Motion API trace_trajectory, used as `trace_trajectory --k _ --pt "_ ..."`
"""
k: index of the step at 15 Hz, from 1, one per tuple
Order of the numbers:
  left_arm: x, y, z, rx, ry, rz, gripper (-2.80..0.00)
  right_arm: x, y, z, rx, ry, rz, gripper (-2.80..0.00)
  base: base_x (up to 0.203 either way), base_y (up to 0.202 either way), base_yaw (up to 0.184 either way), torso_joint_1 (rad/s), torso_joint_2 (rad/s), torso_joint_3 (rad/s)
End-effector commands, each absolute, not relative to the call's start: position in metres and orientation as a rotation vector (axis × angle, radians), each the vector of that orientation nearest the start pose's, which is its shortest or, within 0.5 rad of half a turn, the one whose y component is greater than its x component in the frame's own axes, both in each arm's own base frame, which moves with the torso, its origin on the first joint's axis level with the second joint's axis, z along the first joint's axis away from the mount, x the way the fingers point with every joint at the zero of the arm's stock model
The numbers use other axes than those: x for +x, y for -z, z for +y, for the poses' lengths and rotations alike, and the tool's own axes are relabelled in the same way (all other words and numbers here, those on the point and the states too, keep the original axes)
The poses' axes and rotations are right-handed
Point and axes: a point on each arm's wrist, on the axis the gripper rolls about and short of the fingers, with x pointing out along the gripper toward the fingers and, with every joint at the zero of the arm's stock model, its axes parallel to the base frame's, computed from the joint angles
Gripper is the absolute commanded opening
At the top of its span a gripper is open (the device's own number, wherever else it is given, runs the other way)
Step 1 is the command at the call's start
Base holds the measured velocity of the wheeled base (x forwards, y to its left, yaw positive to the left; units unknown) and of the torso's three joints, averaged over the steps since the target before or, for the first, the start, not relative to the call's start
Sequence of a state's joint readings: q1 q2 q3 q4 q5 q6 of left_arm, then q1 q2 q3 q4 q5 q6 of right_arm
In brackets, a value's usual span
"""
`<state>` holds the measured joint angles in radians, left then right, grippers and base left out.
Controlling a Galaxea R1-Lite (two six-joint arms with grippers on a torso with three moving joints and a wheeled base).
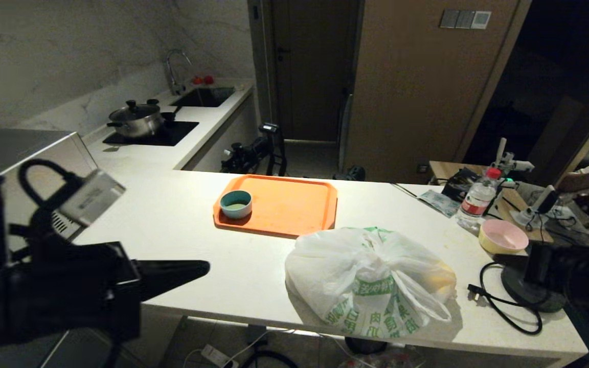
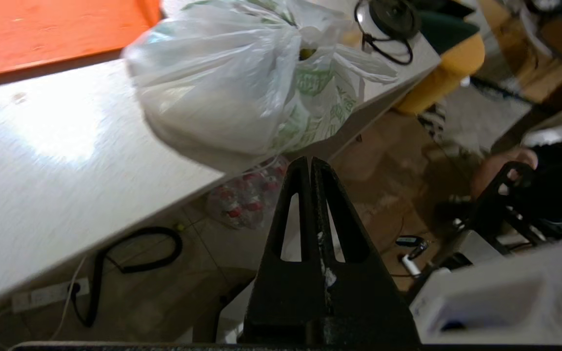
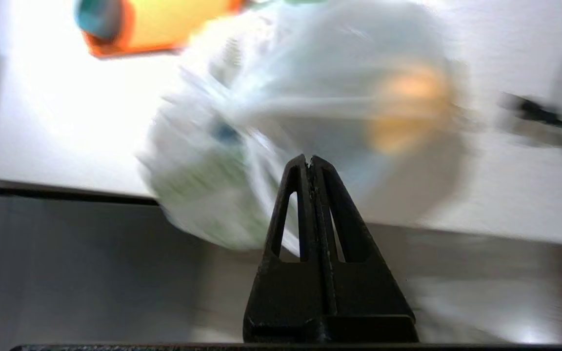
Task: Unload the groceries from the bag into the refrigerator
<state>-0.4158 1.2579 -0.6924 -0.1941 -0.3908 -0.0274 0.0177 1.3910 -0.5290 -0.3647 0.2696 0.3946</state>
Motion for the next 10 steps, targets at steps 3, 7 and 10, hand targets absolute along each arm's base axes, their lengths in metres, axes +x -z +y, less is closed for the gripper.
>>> trace_trajectory --k 3,7,10 --pt "0.182 -0.207 -0.147 0.051 0.929 0.451 -2.80 0.246 -0.154 0.012 0.618 -0.197 0.674 -2.80 0.000 0.000 0.000 0.000 0.00 0.000" --pt "0.159 -0.204 -0.172 0.095 1.062 0.464 -2.80 0.270 -0.155 0.015 0.833 -0.207 0.801 -2.80 0.000 0.000 0.000 -0.004 0.01 0.003" --pt "0.159 -0.189 -0.195 0.148 1.060 0.508 -2.80 0.296 -0.146 0.016 0.900 -0.194 0.841 -2.80 0.000 0.000 0.000 0.000 0.00 0.000"
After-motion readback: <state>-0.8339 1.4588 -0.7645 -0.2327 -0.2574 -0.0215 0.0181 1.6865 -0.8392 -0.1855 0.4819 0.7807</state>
